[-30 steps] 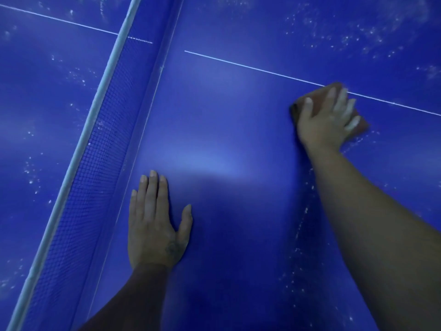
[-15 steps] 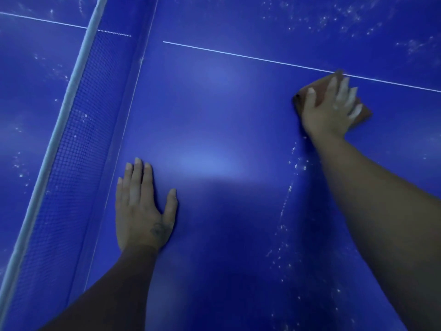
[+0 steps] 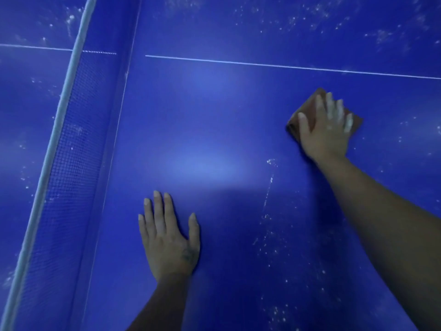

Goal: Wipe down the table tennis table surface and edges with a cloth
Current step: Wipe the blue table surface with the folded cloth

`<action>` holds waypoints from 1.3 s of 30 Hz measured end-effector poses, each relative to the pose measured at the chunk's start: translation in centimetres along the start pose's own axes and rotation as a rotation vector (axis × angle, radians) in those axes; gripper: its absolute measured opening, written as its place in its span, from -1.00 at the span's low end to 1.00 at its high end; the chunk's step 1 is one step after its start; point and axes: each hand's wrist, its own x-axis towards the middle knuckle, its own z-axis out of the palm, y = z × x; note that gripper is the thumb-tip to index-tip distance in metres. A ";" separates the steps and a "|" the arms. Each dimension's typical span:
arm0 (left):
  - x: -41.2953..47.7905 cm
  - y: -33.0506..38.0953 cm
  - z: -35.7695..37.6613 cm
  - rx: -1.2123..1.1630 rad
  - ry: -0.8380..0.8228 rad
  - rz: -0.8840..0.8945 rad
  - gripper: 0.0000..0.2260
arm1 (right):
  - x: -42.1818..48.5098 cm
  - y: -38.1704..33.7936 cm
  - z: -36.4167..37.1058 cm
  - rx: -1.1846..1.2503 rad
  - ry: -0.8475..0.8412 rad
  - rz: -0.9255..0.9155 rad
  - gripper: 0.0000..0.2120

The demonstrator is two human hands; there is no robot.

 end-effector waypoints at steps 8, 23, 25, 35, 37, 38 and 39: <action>0.1 -0.1 0.2 -0.009 0.031 -0.006 -0.32 | -3.4 -8.6 1.5 -0.003 0.053 -0.017 -0.29; 0.1 -0.1 0.3 -0.010 0.041 -0.012 -0.33 | -5.4 -0.1 1.5 0.036 0.082 0.037 -0.32; 0.1 -0.2 0.4 -0.014 0.052 -0.001 -0.33 | -6.3 -1.7 1.6 0.030 0.094 0.107 -0.31; 0.1 -0.3 0.5 -0.018 0.073 0.015 -0.34 | -14.9 -8.6 4.0 0.077 0.006 -0.575 -0.34; 0.1 -0.3 0.4 -0.023 0.065 0.007 -0.34 | -14.8 -6.8 3.7 0.089 -0.013 -0.668 -0.35; 0.1 -0.3 0.4 -0.025 0.058 0.003 -0.34 | -14.3 -5.7 3.5 0.088 -0.016 -0.691 -0.36; 0.0 -0.3 0.3 -0.026 0.050 -0.003 -0.34 | -13.6 -4.4 3.1 0.083 -0.014 -0.684 -0.36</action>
